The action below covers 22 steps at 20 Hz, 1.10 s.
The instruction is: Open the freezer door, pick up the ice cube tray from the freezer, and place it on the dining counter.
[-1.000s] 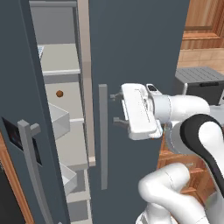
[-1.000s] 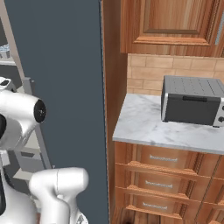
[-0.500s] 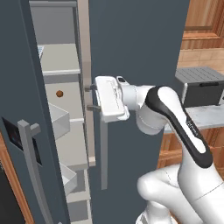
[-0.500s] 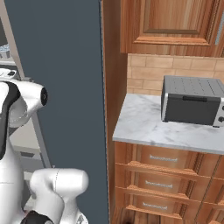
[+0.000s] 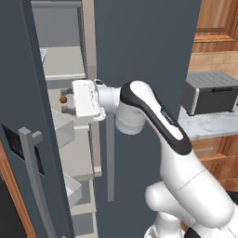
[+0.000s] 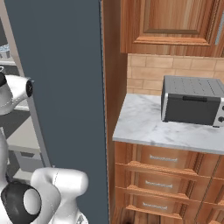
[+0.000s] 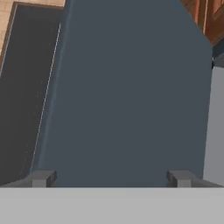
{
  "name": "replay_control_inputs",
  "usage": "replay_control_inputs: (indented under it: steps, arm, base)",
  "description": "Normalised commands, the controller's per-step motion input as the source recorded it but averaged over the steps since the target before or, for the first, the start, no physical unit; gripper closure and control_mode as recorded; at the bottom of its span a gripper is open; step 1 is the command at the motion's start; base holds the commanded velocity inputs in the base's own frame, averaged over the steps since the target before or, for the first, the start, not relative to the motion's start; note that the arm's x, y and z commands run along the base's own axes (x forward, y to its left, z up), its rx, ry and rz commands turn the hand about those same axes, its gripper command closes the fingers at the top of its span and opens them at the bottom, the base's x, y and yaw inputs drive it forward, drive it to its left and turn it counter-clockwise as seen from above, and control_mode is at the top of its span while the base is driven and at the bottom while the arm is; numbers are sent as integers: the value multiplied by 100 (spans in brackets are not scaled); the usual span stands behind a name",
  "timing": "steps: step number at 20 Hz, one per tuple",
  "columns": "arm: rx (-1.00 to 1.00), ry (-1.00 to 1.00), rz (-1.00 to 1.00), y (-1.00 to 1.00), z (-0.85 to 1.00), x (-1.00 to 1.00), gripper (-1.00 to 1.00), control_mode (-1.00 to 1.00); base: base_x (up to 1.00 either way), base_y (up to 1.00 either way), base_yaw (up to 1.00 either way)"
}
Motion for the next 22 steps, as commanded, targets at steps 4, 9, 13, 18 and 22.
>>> replay_control_inputs:
  steps: [4, 9, 13, 18, 22]
  arm:
    - [-1, 4, 0, 77, 0, 7, -100, -100]
    - [0, 5, 0, 65, 0, 0, -100, -100]
    - [0, 6, 0, 58, 0, 0, -100, -100]
    - [-6, 1, 0, 67, 0, -26, -100, -100]
    - [-7, 0, 0, 58, 3, -18, -100, -100]
  base:
    - [0, 0, 0]
    - [0, 0, 0]
    - [0, 0, 0]
    - [0, 0, 0]
    - [0, 0, 0]
